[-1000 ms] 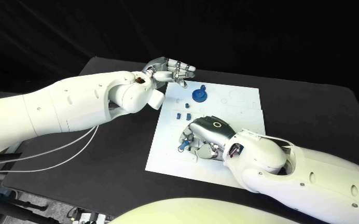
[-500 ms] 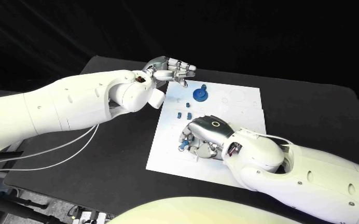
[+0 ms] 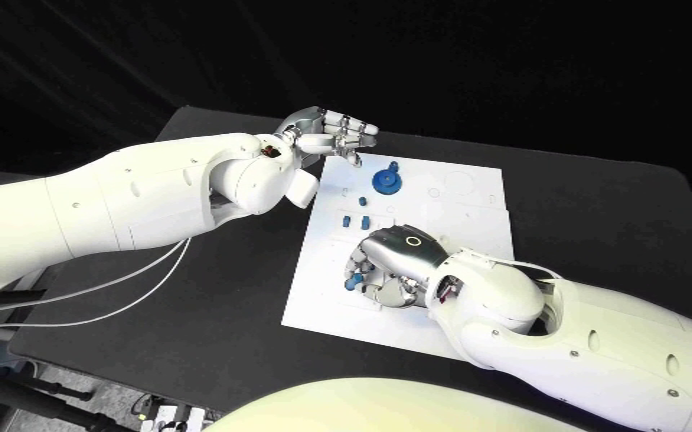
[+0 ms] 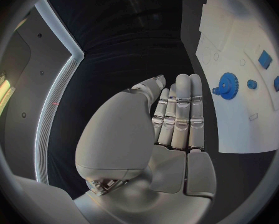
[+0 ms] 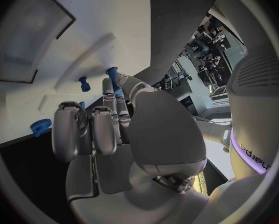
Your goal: Assemble the parts on the task board
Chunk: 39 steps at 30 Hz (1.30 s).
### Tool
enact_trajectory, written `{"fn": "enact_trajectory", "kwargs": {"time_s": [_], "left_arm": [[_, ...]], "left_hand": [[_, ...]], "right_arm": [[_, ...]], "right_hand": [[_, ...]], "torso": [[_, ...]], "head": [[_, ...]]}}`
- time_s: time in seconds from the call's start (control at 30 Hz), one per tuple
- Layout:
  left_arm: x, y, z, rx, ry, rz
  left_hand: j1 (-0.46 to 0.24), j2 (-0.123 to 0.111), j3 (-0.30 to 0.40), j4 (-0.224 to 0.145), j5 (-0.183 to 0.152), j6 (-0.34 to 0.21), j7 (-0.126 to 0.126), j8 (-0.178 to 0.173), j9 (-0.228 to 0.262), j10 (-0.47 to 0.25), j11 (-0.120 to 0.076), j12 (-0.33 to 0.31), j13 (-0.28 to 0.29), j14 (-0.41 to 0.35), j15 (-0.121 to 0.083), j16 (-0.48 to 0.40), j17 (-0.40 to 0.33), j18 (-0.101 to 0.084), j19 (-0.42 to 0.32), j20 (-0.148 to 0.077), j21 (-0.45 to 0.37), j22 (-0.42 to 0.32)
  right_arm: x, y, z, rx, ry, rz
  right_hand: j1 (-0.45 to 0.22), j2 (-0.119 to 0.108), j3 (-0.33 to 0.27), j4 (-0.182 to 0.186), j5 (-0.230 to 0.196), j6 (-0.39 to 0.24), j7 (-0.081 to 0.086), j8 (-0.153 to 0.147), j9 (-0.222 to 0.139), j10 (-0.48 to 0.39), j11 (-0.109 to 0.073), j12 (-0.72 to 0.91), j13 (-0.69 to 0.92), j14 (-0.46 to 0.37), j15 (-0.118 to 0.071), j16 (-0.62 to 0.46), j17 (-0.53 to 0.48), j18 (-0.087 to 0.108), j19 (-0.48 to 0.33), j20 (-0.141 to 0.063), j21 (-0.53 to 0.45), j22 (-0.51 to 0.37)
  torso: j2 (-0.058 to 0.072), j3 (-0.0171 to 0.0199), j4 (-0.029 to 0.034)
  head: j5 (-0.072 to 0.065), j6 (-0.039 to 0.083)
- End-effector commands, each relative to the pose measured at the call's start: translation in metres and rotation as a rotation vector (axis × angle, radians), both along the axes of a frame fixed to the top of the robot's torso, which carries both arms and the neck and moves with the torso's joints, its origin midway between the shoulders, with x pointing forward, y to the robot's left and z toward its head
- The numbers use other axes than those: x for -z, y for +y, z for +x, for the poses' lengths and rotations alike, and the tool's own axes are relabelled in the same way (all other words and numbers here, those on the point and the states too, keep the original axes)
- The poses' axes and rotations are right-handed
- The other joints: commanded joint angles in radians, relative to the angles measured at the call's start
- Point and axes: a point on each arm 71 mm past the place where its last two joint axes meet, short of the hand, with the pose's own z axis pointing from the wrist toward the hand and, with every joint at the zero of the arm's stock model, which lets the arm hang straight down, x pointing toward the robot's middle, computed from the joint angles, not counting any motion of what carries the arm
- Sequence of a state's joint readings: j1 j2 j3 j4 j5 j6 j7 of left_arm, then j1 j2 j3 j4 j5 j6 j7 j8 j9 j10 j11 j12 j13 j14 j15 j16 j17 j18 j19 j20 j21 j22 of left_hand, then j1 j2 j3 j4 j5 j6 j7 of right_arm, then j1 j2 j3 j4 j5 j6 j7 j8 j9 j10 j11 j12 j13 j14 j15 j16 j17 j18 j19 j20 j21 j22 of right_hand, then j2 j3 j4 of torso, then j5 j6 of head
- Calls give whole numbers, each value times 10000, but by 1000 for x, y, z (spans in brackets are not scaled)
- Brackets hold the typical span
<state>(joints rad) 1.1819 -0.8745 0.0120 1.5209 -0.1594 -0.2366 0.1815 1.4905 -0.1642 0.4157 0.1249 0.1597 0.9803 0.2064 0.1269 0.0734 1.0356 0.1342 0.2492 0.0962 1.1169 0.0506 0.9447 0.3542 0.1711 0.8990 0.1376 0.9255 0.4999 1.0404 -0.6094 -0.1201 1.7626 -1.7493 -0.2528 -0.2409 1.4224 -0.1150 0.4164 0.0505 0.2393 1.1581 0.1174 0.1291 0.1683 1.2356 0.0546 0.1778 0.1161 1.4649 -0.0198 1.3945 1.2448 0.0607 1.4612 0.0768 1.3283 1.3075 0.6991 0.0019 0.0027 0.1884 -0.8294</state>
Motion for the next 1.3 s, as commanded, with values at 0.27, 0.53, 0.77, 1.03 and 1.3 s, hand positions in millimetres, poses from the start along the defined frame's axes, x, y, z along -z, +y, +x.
{"fn": "enact_trajectory", "kwargs": {"time_s": [0.27, 0.53, 0.77, 1.03, 1.3], "left_arm": [[-1, -2, -1, 191, -4, -57], [-1, -2, -1, 198, 0, -57], [-1, -2, -1, 222, 23, -53], [-1, -2, -1, 230, 37, -49], [-1, -1, -1, 206, 43, -36]], "left_hand": [[15, 81, 8, -34, 11, -75, 20, -1, -13, -44, 4, 66, -14, -33, -1, -59, -10, 135, -1, 29, -41, -17], [15, 81, 8, -34, 11, -75, 20, -1, -13, -44, 4, 66, -14, -33, -1, -59, -10, 135, -1, 29, -41, -17], [14, 83, 5, -46, 9, -83, 25, 3, -13, -59, 9, 78, -16, -35, 1, -66, -15, 135, 0, 30, -43, -19], [14, 83, 5, -46, 9, -83, 25, 3, -13, -59, 9, 78, -16, -35, 1, -66, -15, 135, 0, 30, -43, -19], [8, 79, 0, -51, 8, -95, 29, 0, -15, -74, 13, 82, -17, -38, 4, -71, -18, 134, -1, 31, -46, -22]], "right_arm": [[3, 2, -2, -78, 48, -279], [8, 5, 0, -92, 159, -618], [7, 6, 1, 66, 11, -386], [4, 4, 0, 222, -188, 20], [-4, -4, -2, 584, -454, 680]], "right_hand": [[-7, 88, 44, -6, -4, 71, 10, 26, 115, 12, -34, -20, -2, 438, -56, -57, -45, -99, 144, 20, -86, 1783], [-439, -150, -63, 68, 177, -599, 226, -362, -33, -207, 122, -188, -16, 402, 66, -140, -183, -54, 26, 101, -346, 1728], [-644, -271, -98, 109, 88, -1375, 136, -678, -232, -224, 46, -218, 16, 395, 25, -161, -223, -29, -8, 122, -427, 1726], [-689, -317, -109, 104, 32, -1600, 84, -679, -287, -163, -21, -199, 46, 399, -24, -162, -229, -25, -9, 88, -439, 1733], [-863, -473, -245, 159, 27, -2090, -24, -682, -403, -30, -108, -149, 124, 408, -102, -163, -241, -7, -39, 12, -544, 1722]], "torso": [[-1, 1, 0], [8, 0, 10], [5, 1, 6], [1, 8, 1], [-6, 8, -6]], "head": [[10, -1], [14, -11], [27, -36], [36, -71], [38, -62]]}}
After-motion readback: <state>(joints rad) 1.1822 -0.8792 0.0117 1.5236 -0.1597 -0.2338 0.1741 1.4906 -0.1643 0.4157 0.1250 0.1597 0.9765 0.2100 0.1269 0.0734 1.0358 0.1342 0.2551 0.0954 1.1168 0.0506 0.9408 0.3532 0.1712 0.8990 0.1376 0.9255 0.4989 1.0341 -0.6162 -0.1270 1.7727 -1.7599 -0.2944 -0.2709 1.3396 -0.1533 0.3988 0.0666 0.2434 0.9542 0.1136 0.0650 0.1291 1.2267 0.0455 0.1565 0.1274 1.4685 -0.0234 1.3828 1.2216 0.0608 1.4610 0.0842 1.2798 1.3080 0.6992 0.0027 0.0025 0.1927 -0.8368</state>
